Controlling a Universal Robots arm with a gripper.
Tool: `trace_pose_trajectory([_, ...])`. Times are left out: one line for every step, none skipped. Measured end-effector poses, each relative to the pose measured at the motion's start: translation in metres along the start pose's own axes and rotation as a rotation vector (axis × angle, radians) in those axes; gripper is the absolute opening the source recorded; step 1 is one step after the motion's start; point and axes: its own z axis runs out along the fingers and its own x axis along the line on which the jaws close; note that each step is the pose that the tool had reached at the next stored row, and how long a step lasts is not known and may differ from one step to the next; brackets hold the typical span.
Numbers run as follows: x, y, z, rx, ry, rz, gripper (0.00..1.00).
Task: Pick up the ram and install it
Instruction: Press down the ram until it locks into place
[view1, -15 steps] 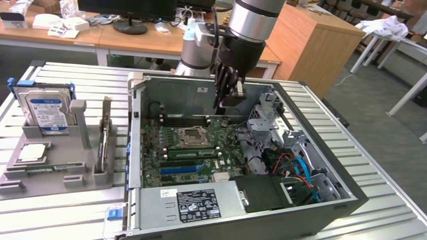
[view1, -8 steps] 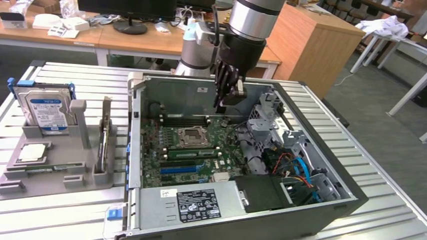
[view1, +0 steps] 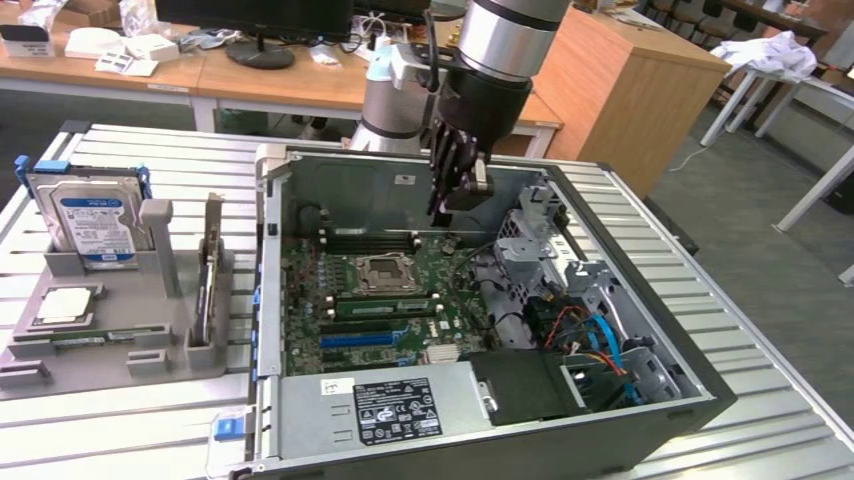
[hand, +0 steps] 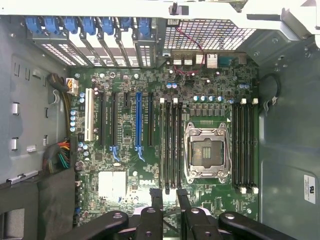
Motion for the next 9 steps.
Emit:
trace_pose_trajectory([0.0, 0.0, 0.0, 0.0, 0.0, 0.0, 0.25])
trace_pose_trajectory([0.0, 0.0, 0.0, 0.0, 0.0, 0.0, 0.24])
trace_pose_trajectory([0.0, 0.0, 0.0, 0.0, 0.0, 0.0, 0.17])
trace_pose_trajectory([0.0, 0.0, 0.0, 0.0, 0.0, 0.0, 0.17])
trace_pose_trajectory([0.0, 0.0, 0.0, 0.0, 0.0, 0.0, 0.11])
trace_pose_trajectory([0.0, 0.0, 0.0, 0.0, 0.0, 0.0, 0.11])
trace_pose_trajectory([0.0, 0.0, 0.0, 0.0, 0.0, 0.0, 0.11])
trace_pose_trajectory([0.0, 0.0, 0.0, 0.0, 0.0, 0.0, 0.11])
trace_pose_trajectory([0.0, 0.0, 0.0, 0.0, 0.0, 0.0, 0.11])
